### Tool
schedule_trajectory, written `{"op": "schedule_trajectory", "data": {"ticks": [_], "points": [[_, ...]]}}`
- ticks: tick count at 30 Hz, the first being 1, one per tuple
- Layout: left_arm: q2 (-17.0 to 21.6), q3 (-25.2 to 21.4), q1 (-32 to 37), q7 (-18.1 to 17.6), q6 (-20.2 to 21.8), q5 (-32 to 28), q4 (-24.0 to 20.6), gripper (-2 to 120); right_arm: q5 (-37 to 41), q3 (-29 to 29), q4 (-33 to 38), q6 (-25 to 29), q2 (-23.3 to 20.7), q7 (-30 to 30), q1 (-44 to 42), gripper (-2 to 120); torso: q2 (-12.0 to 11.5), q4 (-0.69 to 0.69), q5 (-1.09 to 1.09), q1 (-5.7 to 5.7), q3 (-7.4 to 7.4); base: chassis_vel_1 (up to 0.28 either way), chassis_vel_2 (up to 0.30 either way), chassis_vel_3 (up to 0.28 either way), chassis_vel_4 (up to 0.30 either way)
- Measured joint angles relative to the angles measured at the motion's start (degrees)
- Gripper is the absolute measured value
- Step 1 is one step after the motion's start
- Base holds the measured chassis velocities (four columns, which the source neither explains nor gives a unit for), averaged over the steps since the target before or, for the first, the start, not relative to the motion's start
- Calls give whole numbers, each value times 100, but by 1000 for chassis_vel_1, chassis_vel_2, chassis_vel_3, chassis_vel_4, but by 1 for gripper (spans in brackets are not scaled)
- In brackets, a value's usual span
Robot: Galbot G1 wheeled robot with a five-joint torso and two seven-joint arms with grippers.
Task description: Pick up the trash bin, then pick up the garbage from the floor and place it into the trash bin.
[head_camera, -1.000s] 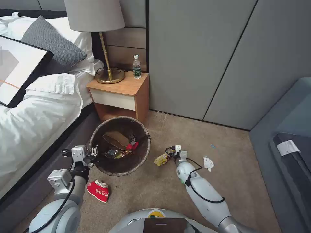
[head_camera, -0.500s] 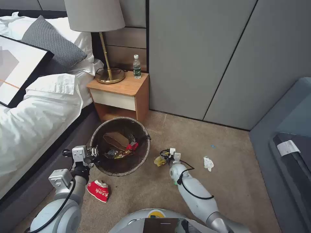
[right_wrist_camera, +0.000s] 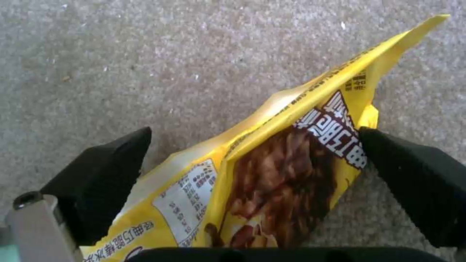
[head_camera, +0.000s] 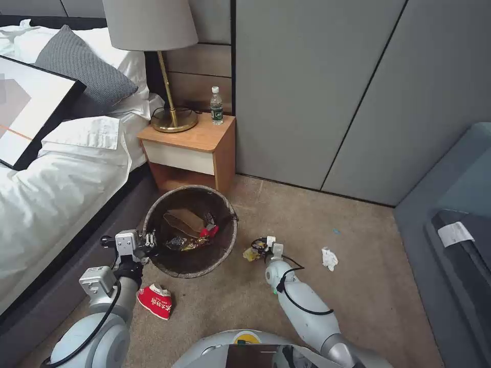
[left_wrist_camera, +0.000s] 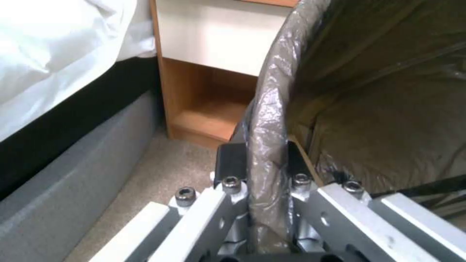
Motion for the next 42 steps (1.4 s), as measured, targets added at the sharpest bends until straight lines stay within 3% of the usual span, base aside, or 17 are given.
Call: {"op": "schedule_trajectory", "data": {"ticks": [6,18,29,32,35,36,42], "points": [[2,12,1,5,-32,16,20,2,-4,8,-23,17,-9,-25,-22,96,0,-2,-1,0,0,0,0,0,0],[18,34,10,18,-74,34,23,2,-6,39,-124,109,-20,-68,-23,65,1,-4,-3,0,0,0,0,0,0],[20,45,4,29,-77,47,33,2,-2,60,-127,153,-37,-80,-66,32,0,-3,-1,0,1,0,0,0,0],[21,41,1,31,-79,47,38,2,-2,72,-141,174,-34,-87,-69,18,0,-3,-1,0,2,0,0,0,0],[21,42,-6,32,-81,47,41,2,-1,76,-141,176,-32,-99,-71,11,0,-2,0,0,2,0,0,0,0],[22,42,-11,34,-83,46,44,2,0,76,-141,182,-33,-112,-71,3,0,0,4,0,2,0,0,0,0],[22,39,-18,34,-88,44,55,2,8,76,-96,190,-86,-130,-87,0,-1,2,4,0,2,0,0,0,0]]}}
